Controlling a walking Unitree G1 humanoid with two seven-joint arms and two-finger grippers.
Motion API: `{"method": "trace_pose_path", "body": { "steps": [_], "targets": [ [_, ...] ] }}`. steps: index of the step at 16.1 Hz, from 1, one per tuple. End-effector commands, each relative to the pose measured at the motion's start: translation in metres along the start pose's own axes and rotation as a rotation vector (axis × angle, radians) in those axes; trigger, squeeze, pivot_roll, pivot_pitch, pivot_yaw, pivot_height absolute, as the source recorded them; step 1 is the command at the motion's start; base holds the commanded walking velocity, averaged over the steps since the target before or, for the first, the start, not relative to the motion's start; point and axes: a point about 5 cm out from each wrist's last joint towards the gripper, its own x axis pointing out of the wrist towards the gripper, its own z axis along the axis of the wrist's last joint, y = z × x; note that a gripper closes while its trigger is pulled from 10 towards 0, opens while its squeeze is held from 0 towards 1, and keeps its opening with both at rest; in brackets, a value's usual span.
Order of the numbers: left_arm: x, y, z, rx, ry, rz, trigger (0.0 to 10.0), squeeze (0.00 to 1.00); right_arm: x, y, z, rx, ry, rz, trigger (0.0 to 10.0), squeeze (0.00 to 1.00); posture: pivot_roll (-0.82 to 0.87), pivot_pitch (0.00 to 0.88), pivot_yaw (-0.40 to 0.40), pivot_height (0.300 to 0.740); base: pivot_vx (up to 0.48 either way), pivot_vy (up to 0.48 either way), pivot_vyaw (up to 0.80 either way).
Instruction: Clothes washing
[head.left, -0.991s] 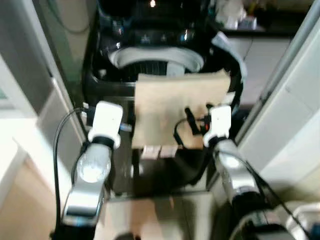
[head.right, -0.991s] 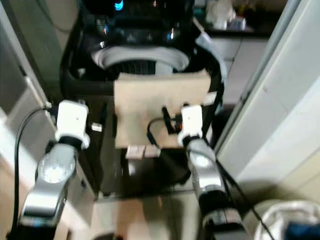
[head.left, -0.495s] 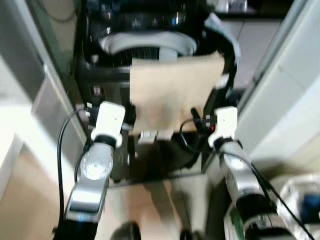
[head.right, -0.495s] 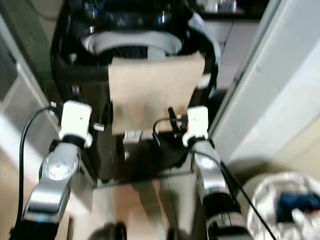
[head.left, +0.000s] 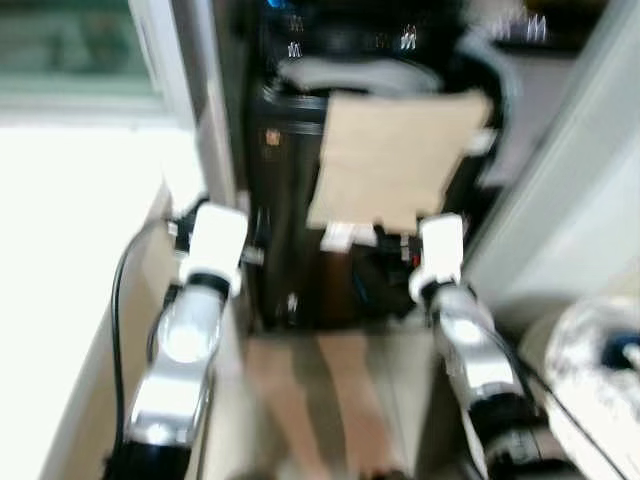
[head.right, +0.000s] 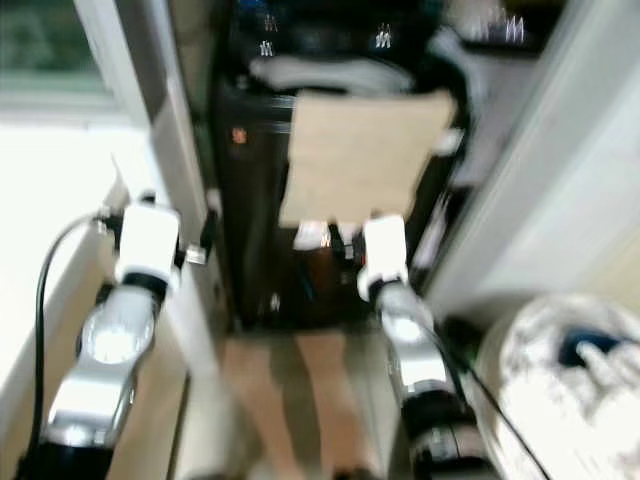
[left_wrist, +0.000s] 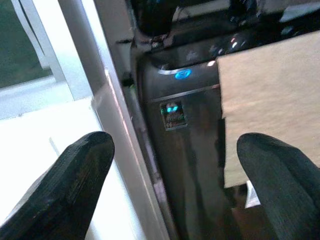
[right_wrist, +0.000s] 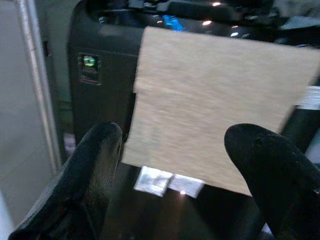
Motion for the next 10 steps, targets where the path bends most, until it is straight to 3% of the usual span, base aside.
{"method": "trace_pose_path", "body": {
  "steps": [1, 10],
  "targets": [
    [0.0009, -0.0037, 0.0022, 0.002, -0.007, -0.019, 10.0, 0.00, -0.0011, -0.0100, 0.0005, -0.007, -0.003, -0.037, 10.0, 0.00, 0.00, 0.000, -0.017, 0.740, 0.000, 0.000, -0.64],
    [0.0053, -0.0060, 0.0011, -0.002, -0.026, -0.068, 10.0, 0.00, 0.0000, -0.0138, 0.0011, -0.035, -0.030, -0.051, 10.0, 0.00, -0.02, 0.000, -0.014, 0.740, 0.000, 0.000, -0.65]
  ]
}}
